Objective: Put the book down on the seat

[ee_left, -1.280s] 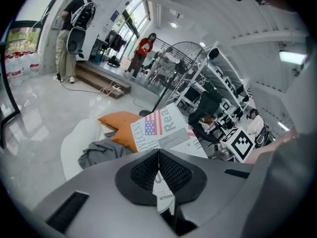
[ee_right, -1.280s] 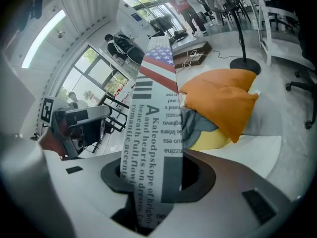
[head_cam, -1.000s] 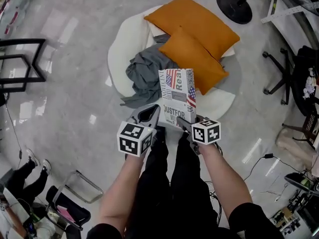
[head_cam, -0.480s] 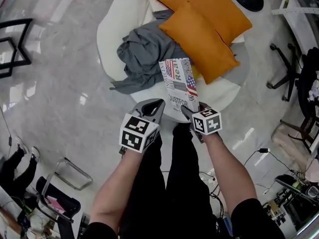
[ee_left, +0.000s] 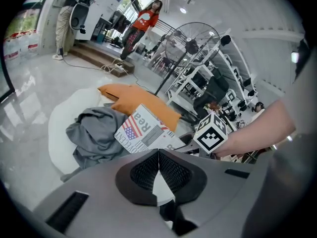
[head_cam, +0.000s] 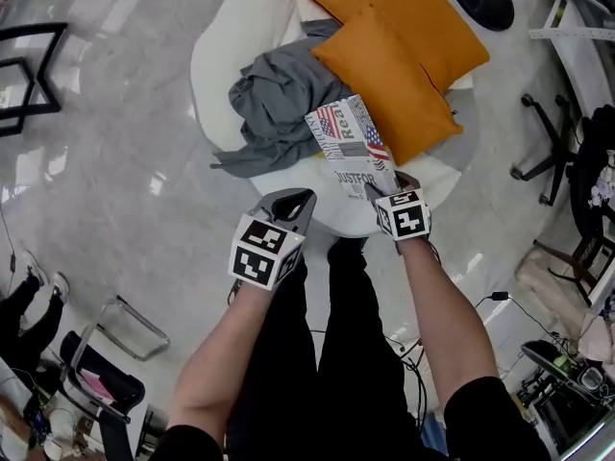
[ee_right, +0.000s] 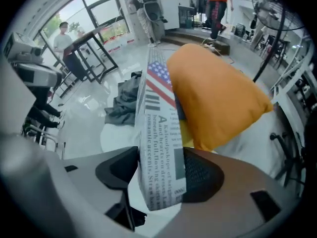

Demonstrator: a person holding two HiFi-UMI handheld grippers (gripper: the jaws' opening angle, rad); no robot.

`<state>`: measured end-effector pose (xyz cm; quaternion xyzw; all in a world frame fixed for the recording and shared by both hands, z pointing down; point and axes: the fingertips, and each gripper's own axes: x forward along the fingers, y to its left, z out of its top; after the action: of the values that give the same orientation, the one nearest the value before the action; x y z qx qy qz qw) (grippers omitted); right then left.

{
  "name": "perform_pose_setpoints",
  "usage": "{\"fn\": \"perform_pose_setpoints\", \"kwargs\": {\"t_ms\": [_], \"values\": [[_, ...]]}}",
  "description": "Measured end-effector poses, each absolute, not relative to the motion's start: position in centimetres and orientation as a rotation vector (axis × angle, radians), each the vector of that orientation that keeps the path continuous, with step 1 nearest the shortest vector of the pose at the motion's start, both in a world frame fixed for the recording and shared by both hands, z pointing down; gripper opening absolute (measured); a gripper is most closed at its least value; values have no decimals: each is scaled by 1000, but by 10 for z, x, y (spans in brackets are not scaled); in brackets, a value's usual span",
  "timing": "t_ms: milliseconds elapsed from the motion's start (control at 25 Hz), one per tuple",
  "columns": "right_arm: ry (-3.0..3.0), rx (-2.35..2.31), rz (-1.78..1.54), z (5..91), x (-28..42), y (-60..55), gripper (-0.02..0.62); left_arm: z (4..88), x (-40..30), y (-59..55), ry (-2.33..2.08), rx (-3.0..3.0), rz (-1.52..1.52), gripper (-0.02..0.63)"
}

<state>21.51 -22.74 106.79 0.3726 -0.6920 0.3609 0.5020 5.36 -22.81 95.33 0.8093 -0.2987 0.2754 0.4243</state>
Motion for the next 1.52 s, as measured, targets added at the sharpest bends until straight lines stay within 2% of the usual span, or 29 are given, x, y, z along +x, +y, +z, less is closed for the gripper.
{"fn": "perform_pose_setpoints", "kwargs": {"t_ms": [320,440,600,880,1040,1280,1520], "values": [[-1658,976,846,988,254,-230,275,896,65,-240,-708,2101,684,3],[-1651,1038,871,947,263,-219,241,860,70,-240,-684,2129,686,3],[-1693,1021,957,899,252,-196,146,800,77,-246,-647,2202,678,4],[-1787,870,1012,832,205,-140,132,725,68,-232,-613,2279,694,3],[-1764,901,916,807,210,-111,112,698,62,-212,-595,2295,698,4],[-1841,1165,1015,756,230,-84,75,656,65,-170,-579,2346,711,4],[-2036,1262,913,691,238,-79,66,618,67,-143,-684,2402,694,3]]}}
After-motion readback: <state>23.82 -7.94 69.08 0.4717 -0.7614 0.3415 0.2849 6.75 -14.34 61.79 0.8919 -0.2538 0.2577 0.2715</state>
